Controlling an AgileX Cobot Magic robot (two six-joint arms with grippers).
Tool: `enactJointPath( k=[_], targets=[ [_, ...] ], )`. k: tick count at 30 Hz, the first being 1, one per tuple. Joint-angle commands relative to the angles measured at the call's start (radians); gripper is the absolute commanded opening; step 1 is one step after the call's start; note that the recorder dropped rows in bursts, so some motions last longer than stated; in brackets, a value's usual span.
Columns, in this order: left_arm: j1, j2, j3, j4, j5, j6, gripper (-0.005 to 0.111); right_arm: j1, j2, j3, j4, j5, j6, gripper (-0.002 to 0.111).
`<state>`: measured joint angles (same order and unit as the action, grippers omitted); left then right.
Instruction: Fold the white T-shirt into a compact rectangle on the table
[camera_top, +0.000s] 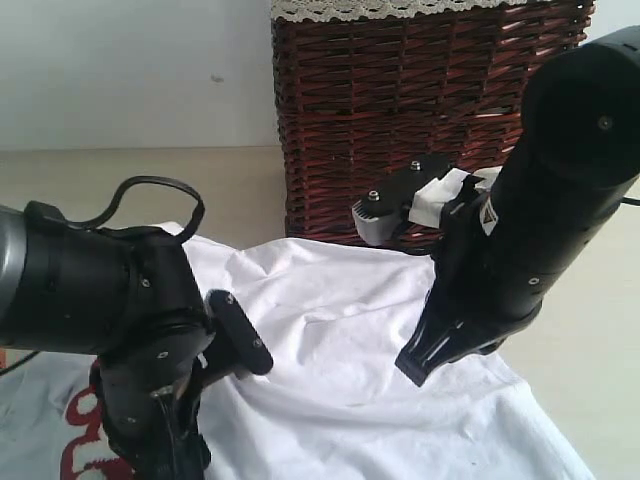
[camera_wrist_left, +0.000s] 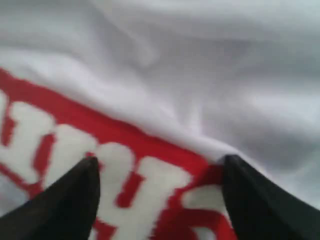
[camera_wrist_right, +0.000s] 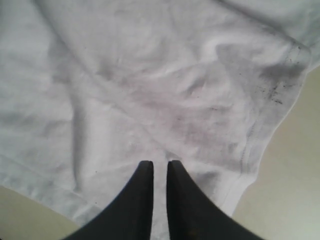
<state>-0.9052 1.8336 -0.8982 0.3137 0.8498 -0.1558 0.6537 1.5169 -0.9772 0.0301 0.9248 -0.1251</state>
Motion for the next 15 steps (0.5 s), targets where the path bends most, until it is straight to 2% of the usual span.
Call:
enactJointPath(
  k=[1, 3, 5, 8, 12, 15],
  targets=[
    [-0.004, 0.026, 0.002, -0.270, -0.006, 0.222, 0.042, -0.003, -0.002, -0.005, -0.013, -0.020, -0.011, 0.012],
    [-0.004, 0.021, 0.002, -0.282, 0.012, 0.234, 0.022, -0.003, 0.012, 0.013, -0.054, -0.064, -0.003, 0.008],
    [0.011, 0.008, 0.002, -0.274, 0.027, 0.222, 0.001, -0.003, 0.048, 0.032, -0.096, -0.096, 0.014, 0.000],
    [0.054, -0.018, 0.002, -0.274, 0.035, 0.200, 0.000, -0.036, 0.124, 0.035, -0.114, -0.126, 0.078, 0.000],
    [0.158, -0.047, 0.004, -0.282, 0.047, 0.119, 0.000, -0.082, 0.226, 0.035, -0.079, -0.201, 0.093, 0.000],
    [0.234, -0.046, 0.035, -0.314, 0.050, 0.117, 0.000, -0.102, 0.310, 0.036, -0.054, -0.256, 0.093, 0.000]
  ],
)
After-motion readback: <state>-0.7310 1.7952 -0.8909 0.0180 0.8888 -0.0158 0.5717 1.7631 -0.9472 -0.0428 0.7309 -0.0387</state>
